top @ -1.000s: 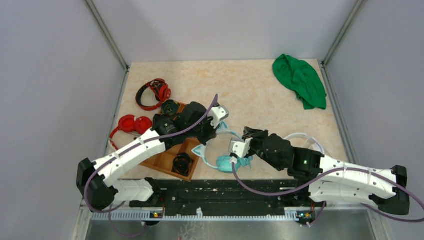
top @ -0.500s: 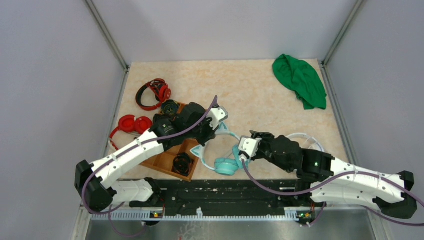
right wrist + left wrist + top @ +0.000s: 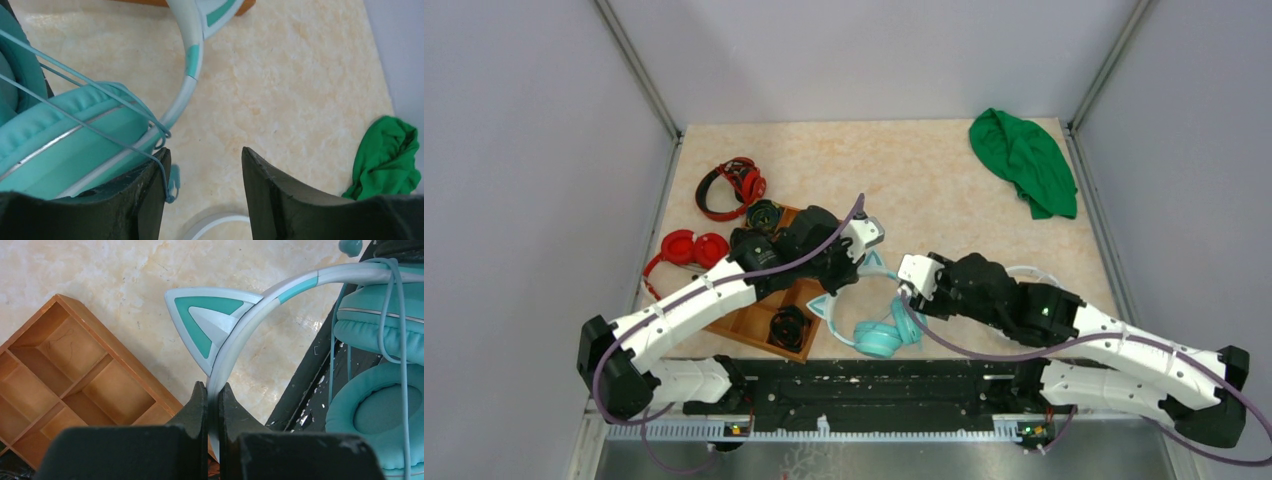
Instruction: Wrap the headphones
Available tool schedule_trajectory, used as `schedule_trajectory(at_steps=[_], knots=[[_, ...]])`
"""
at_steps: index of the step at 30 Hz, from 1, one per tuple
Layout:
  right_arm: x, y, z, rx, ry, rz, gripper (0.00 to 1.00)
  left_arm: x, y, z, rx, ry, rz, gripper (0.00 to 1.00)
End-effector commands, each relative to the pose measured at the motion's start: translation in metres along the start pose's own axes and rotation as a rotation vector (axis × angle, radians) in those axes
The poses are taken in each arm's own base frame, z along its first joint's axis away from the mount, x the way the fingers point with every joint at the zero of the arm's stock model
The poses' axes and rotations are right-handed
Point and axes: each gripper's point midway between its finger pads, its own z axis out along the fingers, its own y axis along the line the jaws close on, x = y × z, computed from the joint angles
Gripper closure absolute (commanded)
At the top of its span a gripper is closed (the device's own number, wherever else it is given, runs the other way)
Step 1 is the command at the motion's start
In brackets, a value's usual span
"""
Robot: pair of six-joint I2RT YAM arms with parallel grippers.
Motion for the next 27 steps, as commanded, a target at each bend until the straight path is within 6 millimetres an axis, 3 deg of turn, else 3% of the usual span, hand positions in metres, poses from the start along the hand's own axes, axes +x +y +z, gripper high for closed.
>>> schedule_trajectory(at_steps=[1,5,11,16,20,23,27], knots=[[-0.027,-0.011,-0.013,-0.063,-0.06,0.183,0.45,-0.025,-0.012,-0.004,0.06,-0.085,0.012,1.0],[-0.035,-0.015,-0.015,-0.102,-0.069,0.23,0.44,-0.029,-0.011,-0.006,0.05,-0.099,0.008,1.0],[-0.035,0.009,-0.012,-0.248,-0.02,0.221,0.42,-0.034,-0.011,-0.007,0.045,-0.119,0.005,1.0],[-0.034,0.014,-0.013,-0.279,0.008,0.234,0.41,-0.037,-0.005,-0.01,0.007,-0.141,0.005,1.0],[-0.043,-0.006,-0.021,-0.186,-0.036,0.255,0.38,-0.038,-0.002,-0.011,-0.012,-0.151,0.002,1.0],[-0.065,-0.033,-0.039,-0.075,-0.131,0.379,0.24,-0.038,-0.001,-0.011,-0.019,-0.151,-0.001,1.0],[-0.1,-0.061,-0.068,-0.059,-0.269,0.498,0.21,-0.042,0.005,-0.013,-0.053,-0.165,-0.006,1.0]])
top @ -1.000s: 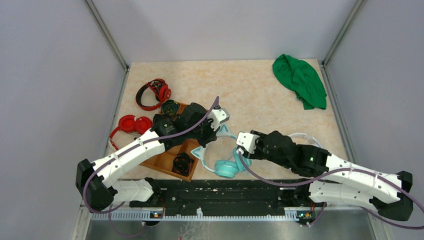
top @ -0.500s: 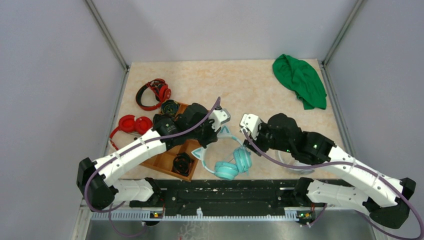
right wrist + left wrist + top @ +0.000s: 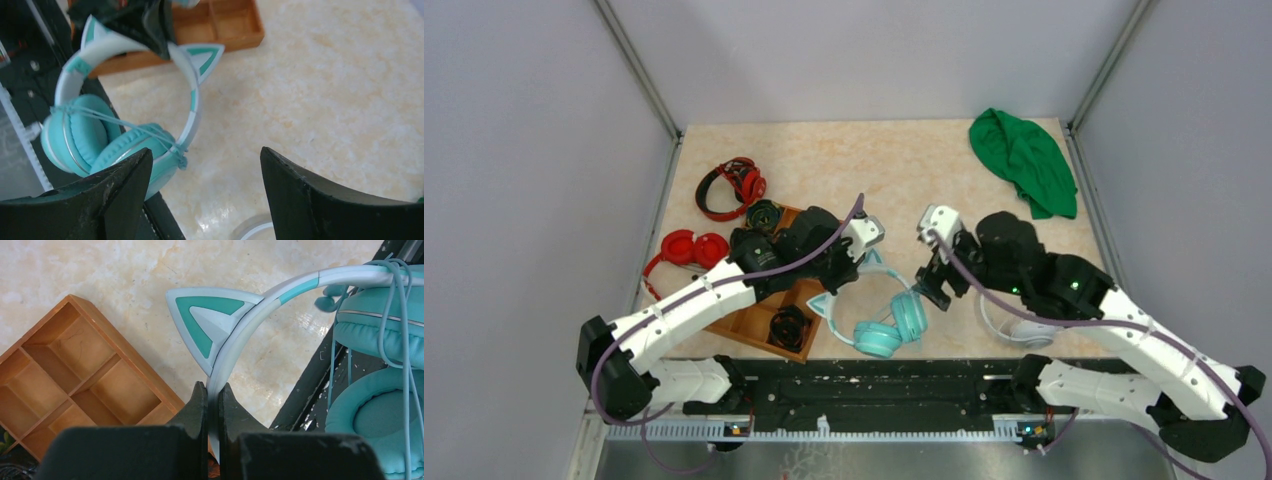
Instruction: Wrap the headphones
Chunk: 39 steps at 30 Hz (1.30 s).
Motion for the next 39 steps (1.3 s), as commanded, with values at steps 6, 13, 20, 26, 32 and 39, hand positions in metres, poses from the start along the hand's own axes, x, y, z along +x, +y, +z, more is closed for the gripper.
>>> schedule_trajectory(at_steps=[6,13,20,26,32,39], knots=[[-0.092,-0.058,-0.076,0.283,-0.396,0.263,0.17,-0.058,0.021,-0.026,-0.139,-0.22,-0.026,1.0],[-0.062,-0.112,-0.095,0.625,-0.369,0.504,0.14,-0.075,0.044,-0.033,-0.275,-0.285,-0.108,1.0],[-0.032,-0.126,-0.094,0.758,-0.281,0.584,0.11,-0.095,0.059,-0.029,-0.348,-0.315,-0.178,1.0],[0.005,-0.13,-0.055,0.615,-0.169,0.741,0.09,-0.102,0.072,-0.016,-0.41,-0.306,-0.255,1.0],[0.05,-0.14,-0.019,0.484,-0.135,0.921,0.1,-0.092,0.083,0.004,-0.479,-0.263,-0.371,1.0],[0.089,-0.153,-0.021,0.643,-0.095,0.947,0.07,-0.071,0.081,0.023,-0.488,-0.251,-0.514,1.0]])
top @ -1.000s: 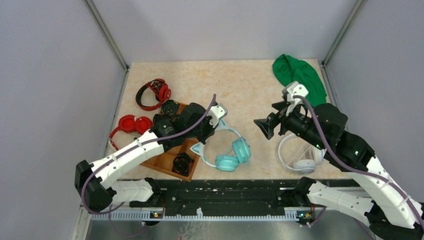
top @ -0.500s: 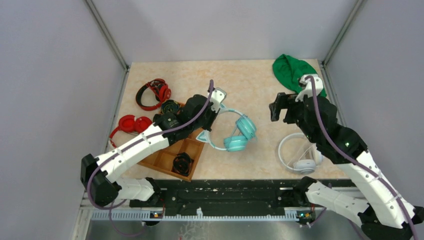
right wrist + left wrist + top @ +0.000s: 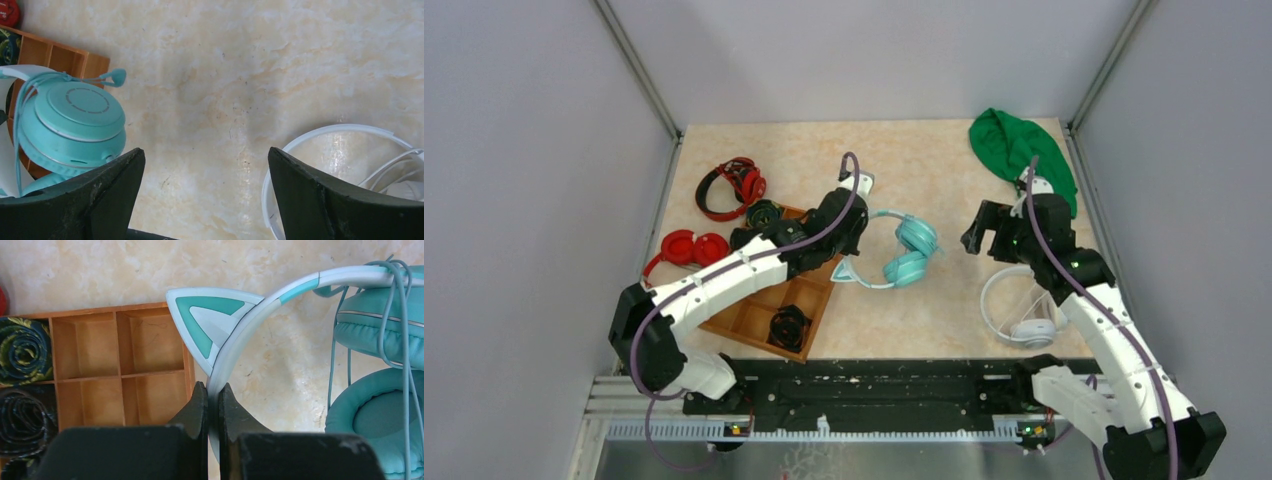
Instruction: Wrap the headphones
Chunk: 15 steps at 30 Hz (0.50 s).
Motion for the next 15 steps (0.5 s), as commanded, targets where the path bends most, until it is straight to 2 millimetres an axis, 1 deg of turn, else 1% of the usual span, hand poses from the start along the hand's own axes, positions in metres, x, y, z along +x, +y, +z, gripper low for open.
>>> schedule_trajectory(at_steps=[1,4,6,8,11,14,15], knots=[[-0.014,-0.009,0.001,0.032,-0.094,0.032,0.07,-0.028,-0.014,-0.003,0.048,-0.119,-0.191,1.0],[-0.002,-0.022,0.006,0.081,-0.051,0.047,0.07,-0.025,-0.009,-0.001,0.015,-0.123,-0.208,1.0],[0.0,-0.026,0.007,0.094,-0.05,0.054,0.07,-0.028,-0.002,0.0,-0.022,-0.135,-0.215,1.0],[-0.003,-0.027,0.005,0.1,-0.07,0.061,0.06,-0.036,0.005,0.002,-0.054,-0.153,-0.222,1.0],[-0.006,-0.028,0.004,0.103,-0.095,0.07,0.06,-0.045,0.021,0.017,-0.093,-0.14,-0.24,1.0],[-0.004,-0.027,0.006,0.097,-0.087,0.072,0.06,-0.059,0.045,0.033,-0.138,-0.119,-0.274,1.0],[-0.002,-0.028,0.006,0.098,-0.083,0.071,0.06,-0.066,0.054,0.038,-0.156,-0.125,-0.283,1.0]])
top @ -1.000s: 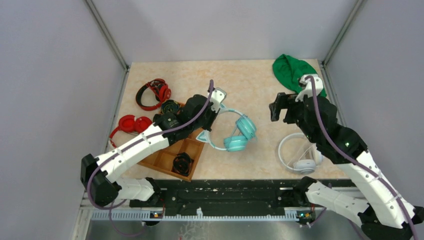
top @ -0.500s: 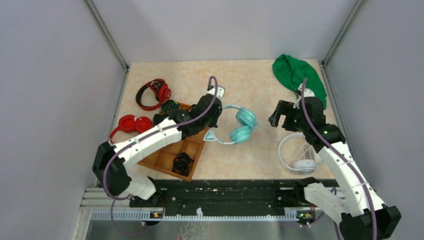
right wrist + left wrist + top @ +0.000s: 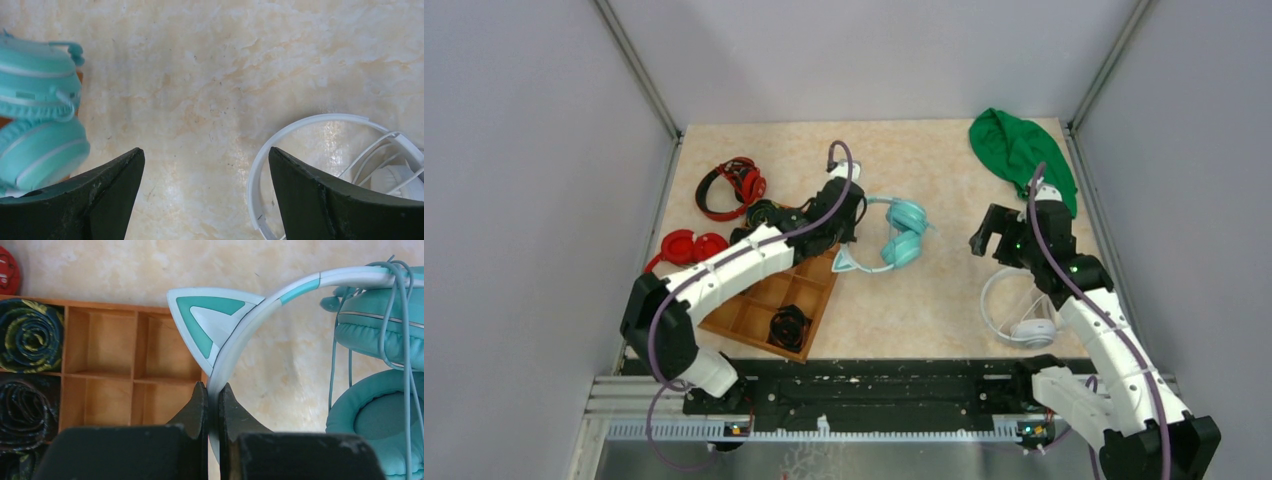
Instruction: Wrap the headphones
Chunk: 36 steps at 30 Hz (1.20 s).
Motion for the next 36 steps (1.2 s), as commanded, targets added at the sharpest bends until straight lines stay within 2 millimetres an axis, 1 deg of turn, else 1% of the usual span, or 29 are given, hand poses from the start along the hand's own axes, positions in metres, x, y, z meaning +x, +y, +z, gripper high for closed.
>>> schedule_trajectory(at_steps=[1,4,6,8,14,17,18,19,21,24,27,31,36], knots=[[-0.009,-0.001,-0.001,-0.001,-0.052,0.02,0.06,-0.076,0.02,0.017,-0.039,-0.143,-0.145,1.0],[-0.005,-0.005,0.0,0.011,-0.049,0.016,0.06,-0.099,0.046,0.037,-0.1,-0.152,-0.175,1.0],[-0.002,-0.006,0.003,0.014,-0.043,0.01,0.06,-0.11,0.066,0.053,-0.14,-0.139,-0.191,1.0],[-0.001,-0.007,0.005,0.016,-0.048,0.009,0.06,-0.118,0.089,0.07,-0.187,-0.115,-0.243,1.0],[0.002,-0.008,0.007,0.012,-0.053,0.015,0.05,-0.135,0.136,0.124,-0.281,-0.101,-0.331,1.0],[0.009,-0.015,0.003,0.041,-0.029,-0.014,0.05,-0.136,0.162,0.151,-0.335,-0.086,-0.403,1.0],[0.012,-0.018,0.002,0.049,-0.021,-0.019,0.05,-0.136,0.174,0.159,-0.362,-0.09,-0.433,1.0],[0.016,-0.02,0.0,0.055,-0.013,-0.024,0.05,-0.132,0.182,0.171,-0.381,-0.085,-0.452,1.0],[0.023,-0.023,-0.001,0.055,-0.008,-0.021,0.05,-0.135,0.195,0.186,-0.394,-0.102,-0.479,1.0],[0.027,-0.02,-0.003,0.037,0.0,0.001,0.05,-0.146,0.213,0.208,-0.394,-0.143,-0.513,1.0],[0.026,-0.014,-0.004,0.016,0.017,0.009,0.05,-0.145,0.23,0.231,-0.4,-0.152,-0.542,1.0],[0.033,-0.014,-0.001,0.01,0.054,0.004,0.06,-0.134,0.249,0.249,-0.44,-0.159,-0.581,1.0],[0.041,-0.014,0.008,0.012,0.093,-0.005,0.06,-0.118,0.261,0.262,-0.46,-0.149,-0.624,1.0]])
